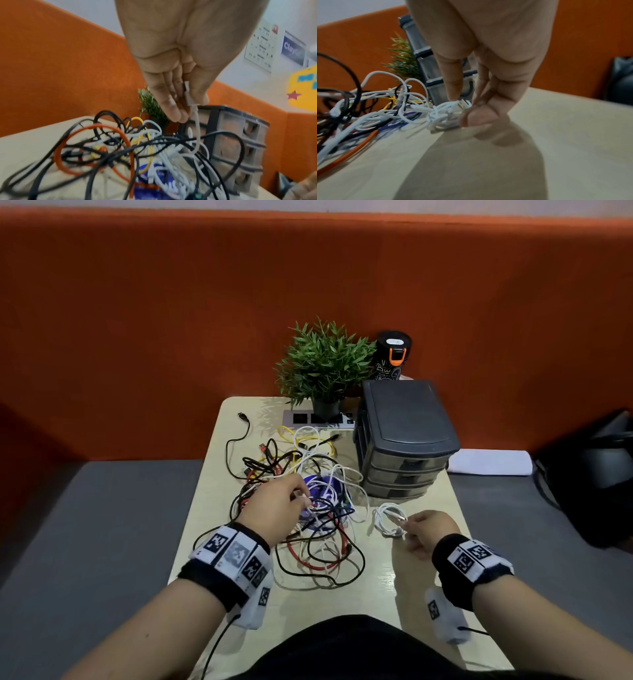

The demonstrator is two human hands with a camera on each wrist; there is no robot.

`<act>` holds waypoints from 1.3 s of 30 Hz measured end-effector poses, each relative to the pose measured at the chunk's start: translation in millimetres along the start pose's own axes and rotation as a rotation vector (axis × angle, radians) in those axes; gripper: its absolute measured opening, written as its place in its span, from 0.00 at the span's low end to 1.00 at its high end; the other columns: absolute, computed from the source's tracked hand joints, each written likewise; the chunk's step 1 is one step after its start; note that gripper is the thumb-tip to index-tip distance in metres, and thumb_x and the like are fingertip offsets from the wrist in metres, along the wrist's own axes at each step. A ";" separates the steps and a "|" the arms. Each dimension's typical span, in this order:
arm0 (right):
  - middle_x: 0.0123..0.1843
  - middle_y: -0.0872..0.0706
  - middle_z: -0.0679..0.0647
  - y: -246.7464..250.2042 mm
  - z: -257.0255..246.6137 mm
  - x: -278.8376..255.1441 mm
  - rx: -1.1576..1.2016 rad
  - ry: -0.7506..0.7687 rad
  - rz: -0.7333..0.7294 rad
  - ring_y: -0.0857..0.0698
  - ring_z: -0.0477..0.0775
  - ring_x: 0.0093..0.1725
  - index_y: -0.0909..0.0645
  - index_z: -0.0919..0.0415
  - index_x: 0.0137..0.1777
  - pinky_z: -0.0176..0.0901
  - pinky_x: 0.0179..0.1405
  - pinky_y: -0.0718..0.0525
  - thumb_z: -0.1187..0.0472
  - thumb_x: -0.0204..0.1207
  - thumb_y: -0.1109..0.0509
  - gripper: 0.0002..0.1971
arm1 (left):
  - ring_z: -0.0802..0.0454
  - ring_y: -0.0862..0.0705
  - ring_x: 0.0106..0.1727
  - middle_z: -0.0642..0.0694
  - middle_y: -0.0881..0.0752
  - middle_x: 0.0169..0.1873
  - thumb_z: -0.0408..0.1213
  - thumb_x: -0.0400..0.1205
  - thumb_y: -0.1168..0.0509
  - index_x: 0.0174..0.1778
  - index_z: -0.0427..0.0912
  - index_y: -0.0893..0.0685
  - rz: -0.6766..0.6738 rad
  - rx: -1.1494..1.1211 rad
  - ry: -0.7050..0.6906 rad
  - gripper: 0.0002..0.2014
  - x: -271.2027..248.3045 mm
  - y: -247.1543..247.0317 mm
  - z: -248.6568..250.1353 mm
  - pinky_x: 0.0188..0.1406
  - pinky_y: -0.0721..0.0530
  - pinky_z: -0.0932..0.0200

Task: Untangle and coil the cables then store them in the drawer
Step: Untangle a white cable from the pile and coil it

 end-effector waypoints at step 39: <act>0.31 0.24 0.53 -12.7 -198.3 -199.8 -0.100 1.094 -0.329 0.25 0.50 0.33 0.17 0.46 0.44 0.39 0.36 0.27 0.57 0.85 0.41 0.12 | 0.71 0.29 0.62 0.54 0.26 0.59 0.36 0.79 0.31 0.62 0.52 0.23 0.494 -0.200 -0.389 0.16 -40.1 109.6 87.4 0.61 0.35 0.79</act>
Point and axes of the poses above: each hand's wrist, its own x-axis towards the middle knuckle, its own y-axis out of the back of the hand, z = x × y, the point moved 7 cm from there along x, towards the middle knuckle
